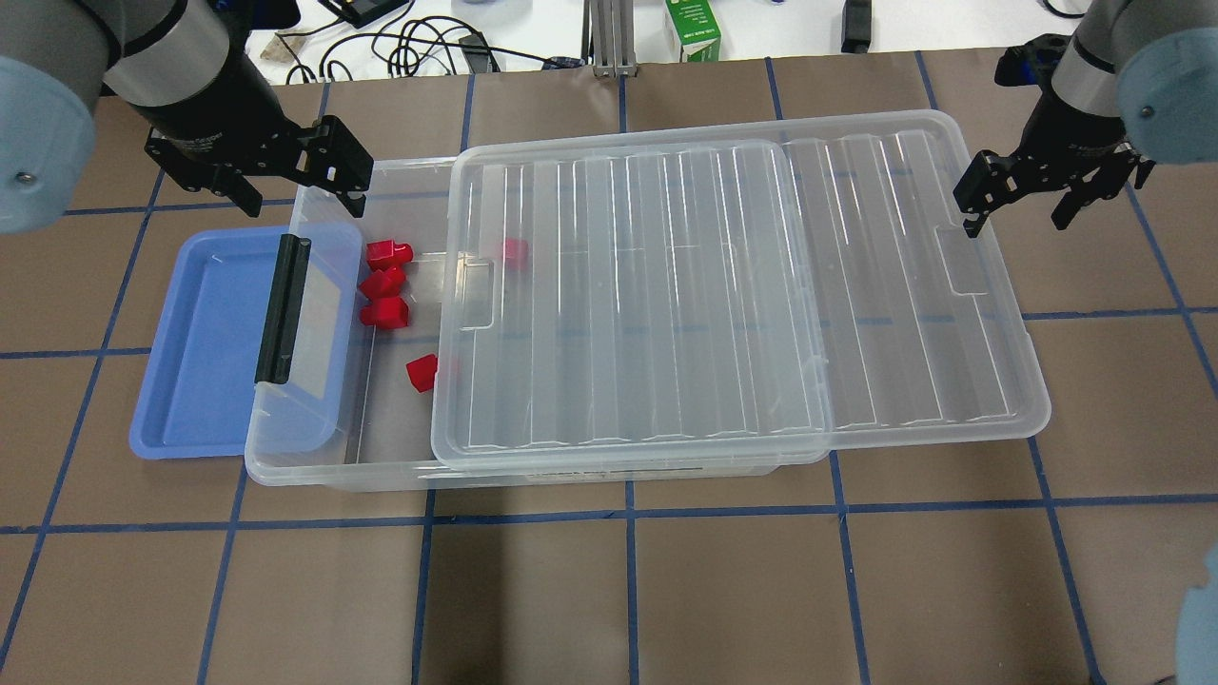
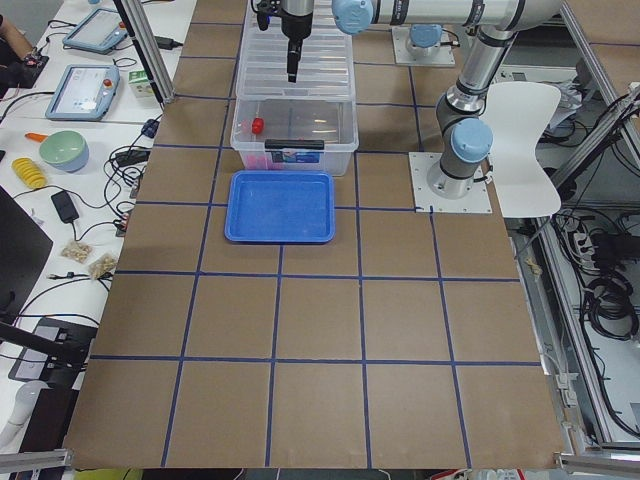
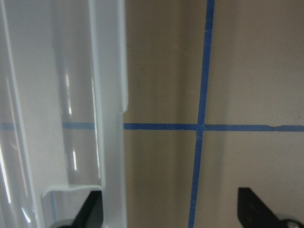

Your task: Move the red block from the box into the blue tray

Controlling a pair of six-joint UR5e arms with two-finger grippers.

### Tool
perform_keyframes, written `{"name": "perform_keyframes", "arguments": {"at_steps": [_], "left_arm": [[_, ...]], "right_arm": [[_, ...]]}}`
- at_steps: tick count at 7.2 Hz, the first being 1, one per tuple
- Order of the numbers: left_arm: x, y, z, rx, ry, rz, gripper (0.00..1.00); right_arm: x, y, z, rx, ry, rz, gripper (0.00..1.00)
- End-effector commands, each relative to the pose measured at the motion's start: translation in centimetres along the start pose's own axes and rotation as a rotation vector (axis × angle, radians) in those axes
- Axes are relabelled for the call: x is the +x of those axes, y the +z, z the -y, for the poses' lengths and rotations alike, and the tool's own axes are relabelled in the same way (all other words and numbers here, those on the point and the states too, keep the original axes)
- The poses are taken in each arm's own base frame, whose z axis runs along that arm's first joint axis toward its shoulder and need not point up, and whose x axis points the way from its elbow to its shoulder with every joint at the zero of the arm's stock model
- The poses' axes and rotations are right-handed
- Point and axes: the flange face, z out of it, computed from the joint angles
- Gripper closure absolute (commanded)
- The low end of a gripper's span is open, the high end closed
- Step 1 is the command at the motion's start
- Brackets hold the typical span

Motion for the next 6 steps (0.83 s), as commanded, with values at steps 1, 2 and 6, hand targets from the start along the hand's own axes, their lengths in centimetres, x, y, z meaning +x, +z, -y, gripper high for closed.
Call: {"name": "perform_keyframes", "arguments": {"at_steps": [1, 2, 6], "left_arm": [[0.0, 0.0, 0.0, -0.001, 0.008, 0.000, 0.00], [0.0, 0.7, 0.0, -0.019, 0.070, -0.006, 0.00], [-0.4, 7.7, -2.1, -0.102, 0.398, -0.037, 0.00]], "right_arm": [[1.1, 0.1, 0.0, 0.004, -0.011, 0.000, 0.00], [1.1, 0.1, 0.0, 0.006, -0.021, -0.002, 0.00], [0.9, -0.8, -0.3, 0.024, -0.016, 0.006, 0.00]]}}
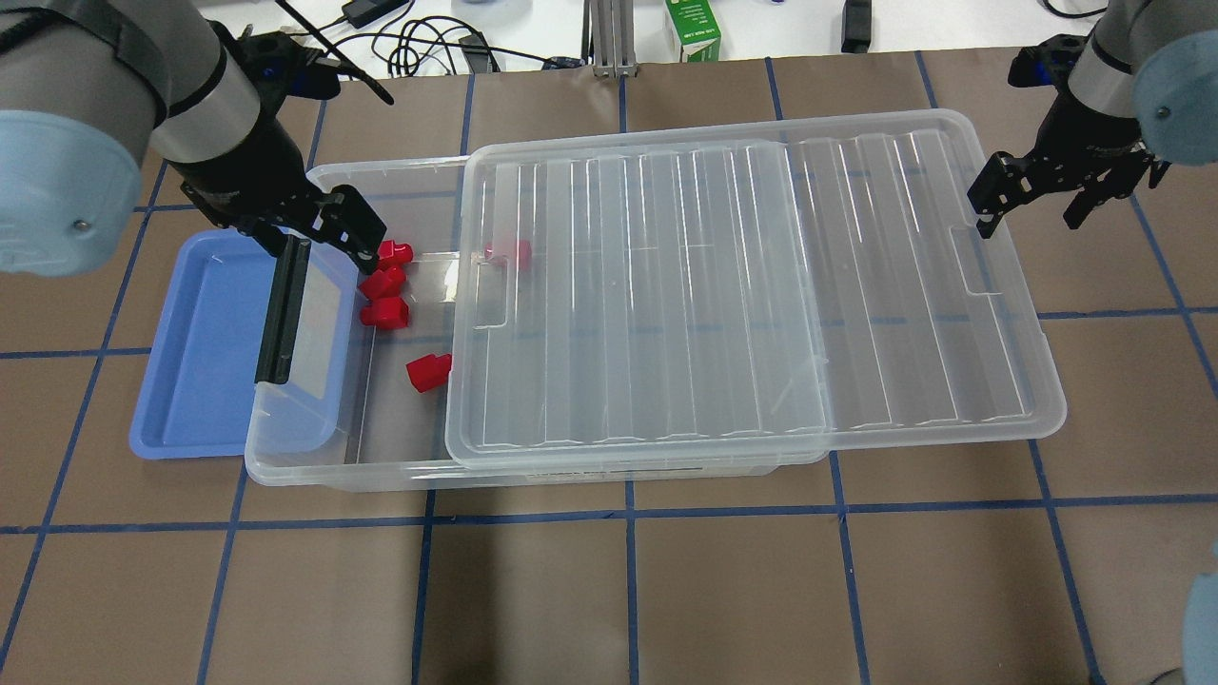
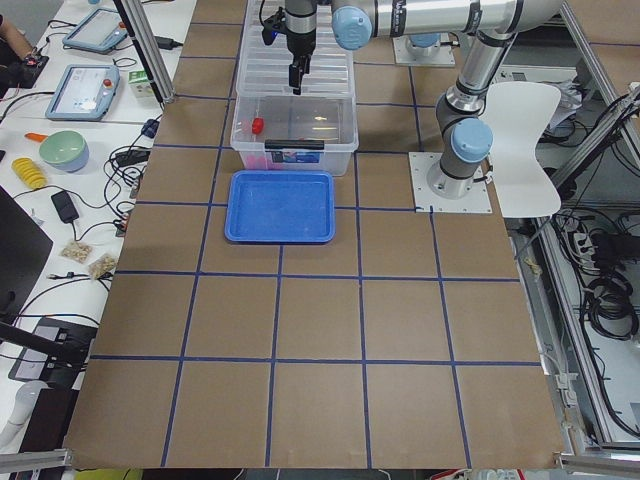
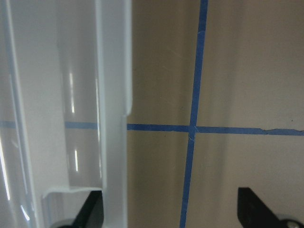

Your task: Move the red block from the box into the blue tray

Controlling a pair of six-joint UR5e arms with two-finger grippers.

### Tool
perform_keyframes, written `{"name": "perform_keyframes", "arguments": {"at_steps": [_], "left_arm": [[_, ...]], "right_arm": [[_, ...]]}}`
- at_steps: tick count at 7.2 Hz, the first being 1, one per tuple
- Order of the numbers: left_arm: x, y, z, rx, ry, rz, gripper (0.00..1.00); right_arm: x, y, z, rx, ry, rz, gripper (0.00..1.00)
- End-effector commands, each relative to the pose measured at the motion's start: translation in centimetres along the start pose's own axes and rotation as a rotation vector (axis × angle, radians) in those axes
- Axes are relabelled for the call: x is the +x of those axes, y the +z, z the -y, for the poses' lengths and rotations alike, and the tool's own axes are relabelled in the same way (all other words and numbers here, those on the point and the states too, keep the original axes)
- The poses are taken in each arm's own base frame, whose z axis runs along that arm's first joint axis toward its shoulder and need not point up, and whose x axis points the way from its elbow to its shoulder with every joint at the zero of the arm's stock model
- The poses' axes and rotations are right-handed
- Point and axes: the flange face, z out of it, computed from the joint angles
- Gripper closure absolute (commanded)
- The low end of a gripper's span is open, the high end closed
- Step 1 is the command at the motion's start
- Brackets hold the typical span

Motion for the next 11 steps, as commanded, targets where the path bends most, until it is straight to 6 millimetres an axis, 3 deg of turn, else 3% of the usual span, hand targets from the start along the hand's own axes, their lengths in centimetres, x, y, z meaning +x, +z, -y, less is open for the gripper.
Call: {"name": "perform_keyframes", "arguments": {"at_steps": [1, 3, 5, 7, 8, 11], "left_arm": [[-0.2, 4.3, -0.9, -0.034, 0.160, -0.024, 0.00], [-2.1, 8.3, -2.2, -0.049, 0.180, -0.040, 0.00], [-3.3, 11.1, -2.3, -0.007, 0.246, -0.081, 0.00], [-2.4, 13.5, -2.4, 0.014, 0.248, -0.147, 0.00], [-2.4, 14.4, -2.3, 0.042, 0.269, -0.129, 0.00], [-2.0, 15.6, -2.9, 0.025, 0.273, -0.137, 0.00]], "right_arm": [[-0.3, -2.1, -0.2, 0.037, 0.002, -0.003, 0.00], [-1.0, -5.2, -1.8, 0.062, 0.004, -0.014, 0.00], [-3.1, -9.9, -6.5, 0.054, 0.017, -0.009, 0.00], [-4.8, -13.5, -11.4, 0.034, 0.097, 0.002, 0.00], [-6.7, -14.6, -13.0, 0.031, 0.105, 0.000, 0.00], [-15.3, -13.3, -14.1, 0.005, 0.111, -0.007, 0.00]]}}
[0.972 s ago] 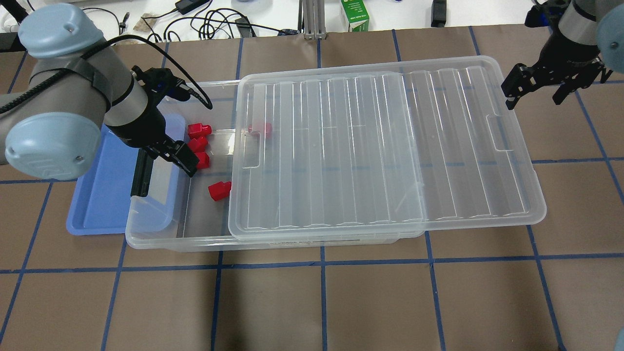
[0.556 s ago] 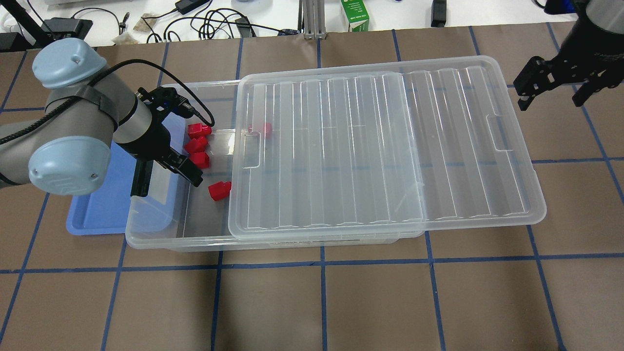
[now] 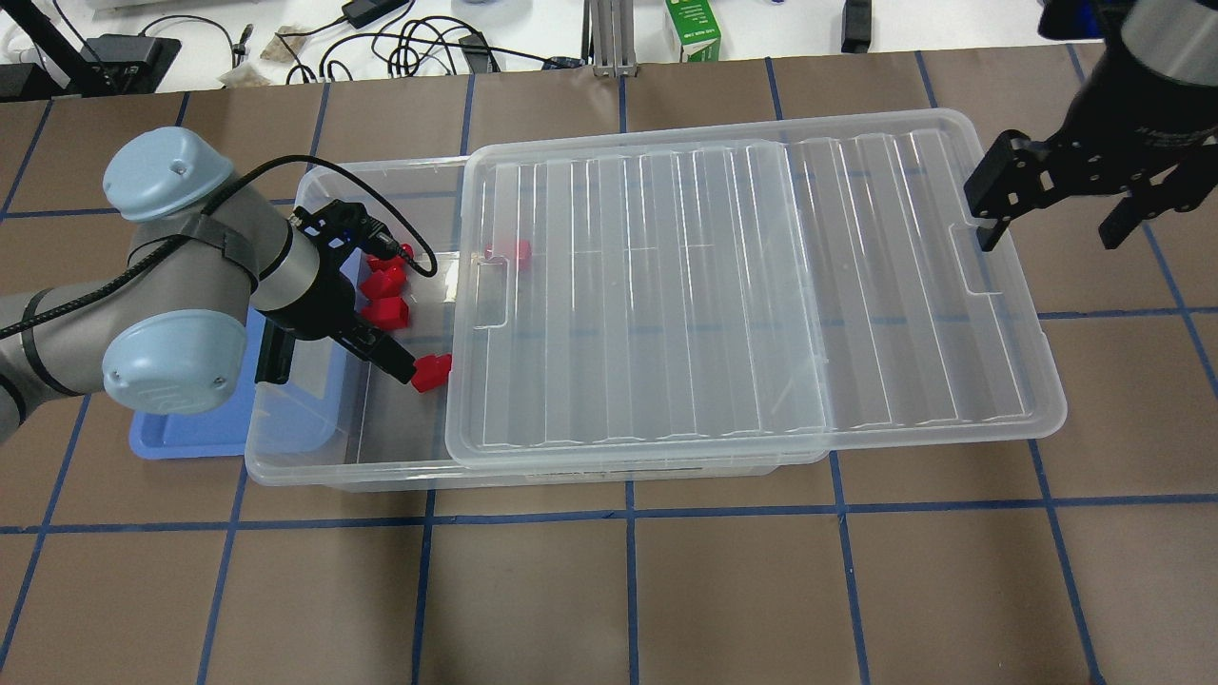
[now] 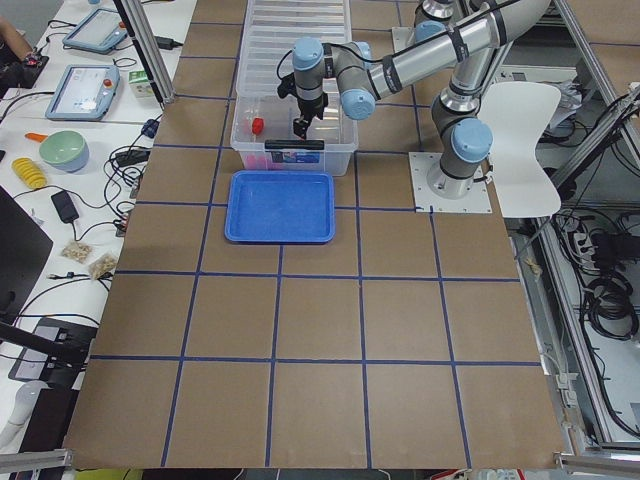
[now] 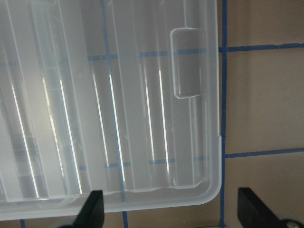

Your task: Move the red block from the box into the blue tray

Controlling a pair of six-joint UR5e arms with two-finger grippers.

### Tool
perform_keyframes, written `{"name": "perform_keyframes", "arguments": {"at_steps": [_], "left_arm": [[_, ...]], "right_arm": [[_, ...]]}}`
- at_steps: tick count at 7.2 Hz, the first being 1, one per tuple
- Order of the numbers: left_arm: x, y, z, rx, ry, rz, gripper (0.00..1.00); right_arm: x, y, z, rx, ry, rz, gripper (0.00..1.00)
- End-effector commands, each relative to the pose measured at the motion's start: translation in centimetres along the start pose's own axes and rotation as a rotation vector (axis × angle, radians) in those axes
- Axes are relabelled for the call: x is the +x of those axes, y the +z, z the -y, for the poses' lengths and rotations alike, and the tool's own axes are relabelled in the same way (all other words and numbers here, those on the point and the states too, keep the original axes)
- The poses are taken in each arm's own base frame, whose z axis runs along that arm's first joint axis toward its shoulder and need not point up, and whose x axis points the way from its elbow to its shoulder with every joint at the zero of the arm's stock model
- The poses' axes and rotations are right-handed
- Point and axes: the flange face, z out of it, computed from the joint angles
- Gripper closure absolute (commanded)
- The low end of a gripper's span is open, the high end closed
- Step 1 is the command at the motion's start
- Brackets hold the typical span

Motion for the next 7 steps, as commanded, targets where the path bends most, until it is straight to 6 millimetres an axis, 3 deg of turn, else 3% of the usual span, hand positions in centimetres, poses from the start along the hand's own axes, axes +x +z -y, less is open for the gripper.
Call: {"name": "perform_keyframes", "arguments": {"at_steps": [1, 3, 7], "left_arm": [[0.3, 1.2, -0.4, -0.012, -0.003, -0.018, 0.00], [0.0, 3.8, -0.8, 0.007, -0.001, 0.002, 0.00], [0.1, 5.7, -0.4, 0.006, -0.028, -0.037, 0.00]], "right_arm": [[-4.0, 1.5, -1.6, -0.021, 0.017, -0.008, 0.00], [-4.0, 0.7, -1.5, -0.005, 0.006, -0.005, 0.00], [-4.7, 0.3, -2.7, 0.000, 0.022, 0.059, 0.00]]}}
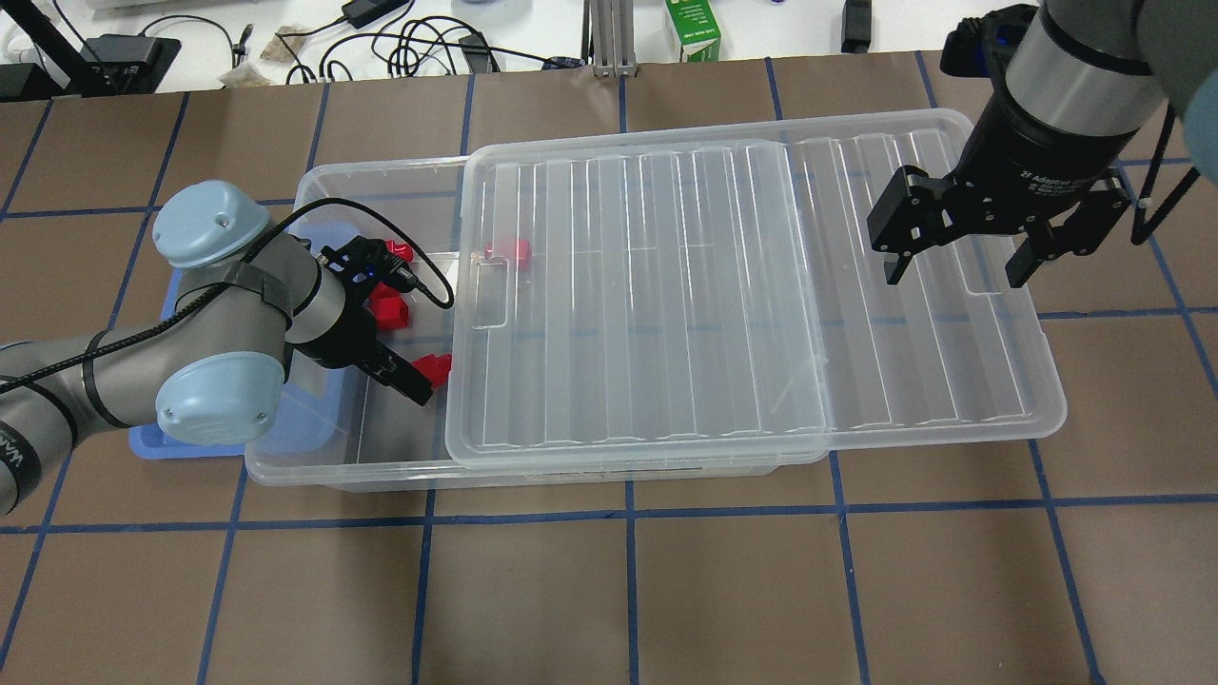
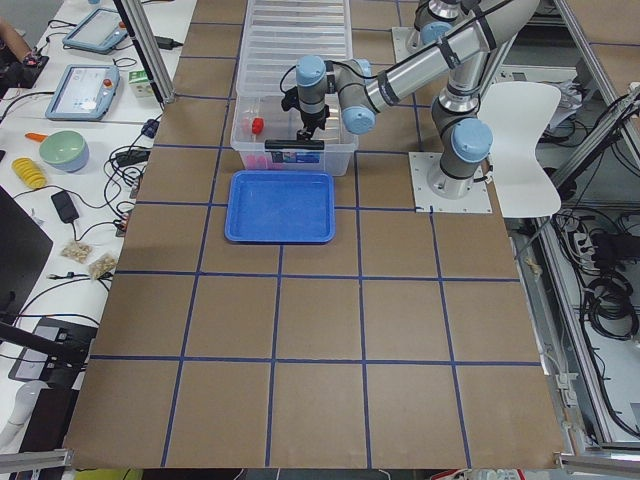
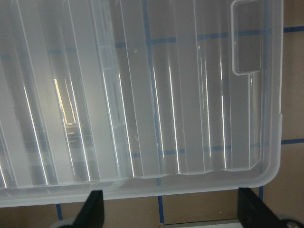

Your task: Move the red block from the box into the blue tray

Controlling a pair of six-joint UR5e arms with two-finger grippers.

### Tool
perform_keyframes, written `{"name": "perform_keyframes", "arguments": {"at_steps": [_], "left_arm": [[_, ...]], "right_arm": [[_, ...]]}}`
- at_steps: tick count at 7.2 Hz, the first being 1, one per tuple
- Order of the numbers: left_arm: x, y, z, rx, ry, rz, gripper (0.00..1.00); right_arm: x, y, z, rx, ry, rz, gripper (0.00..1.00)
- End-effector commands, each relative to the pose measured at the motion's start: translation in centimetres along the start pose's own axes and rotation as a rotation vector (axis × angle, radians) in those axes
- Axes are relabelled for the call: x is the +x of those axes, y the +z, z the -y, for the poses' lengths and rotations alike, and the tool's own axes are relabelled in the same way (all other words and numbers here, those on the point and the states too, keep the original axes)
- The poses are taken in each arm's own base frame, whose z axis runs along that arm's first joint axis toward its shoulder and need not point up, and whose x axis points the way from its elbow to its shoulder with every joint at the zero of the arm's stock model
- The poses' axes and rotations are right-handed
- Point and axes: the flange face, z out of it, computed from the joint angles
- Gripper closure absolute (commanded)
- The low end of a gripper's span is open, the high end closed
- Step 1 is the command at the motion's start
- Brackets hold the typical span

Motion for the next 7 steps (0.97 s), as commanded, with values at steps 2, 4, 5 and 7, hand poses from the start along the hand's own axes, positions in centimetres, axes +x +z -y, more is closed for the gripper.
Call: {"name": "perform_keyframes", "arguments": {"at_steps": [2, 4, 5, 7], "left_arm": [[-0.2, 1.0, 0.5, 0.023, -0.023, -0.036, 0.00], [-0.8, 1.6, 0.6, 0.027, -0.032, -0.033, 0.00], [-0.9, 1.9, 0.7, 0.025, -0.031, -0.034, 0.00], [-1.5, 2.5, 1.3, 0.053, -0.023, -0.012, 0.00]], "right_arm": [[0.1, -0.1, -0.4, 0.007, -0.002, -0.010, 0.00], [0.1, -0.1, -0.3, 0.013, 0.001, -0.010, 0.00], [0.1, -0.2, -0.3, 0.013, 0.001, -0.013, 0.00], [0.1, 0.0, -0.5, 0.012, 0.001, -0.012, 0.00]]}}
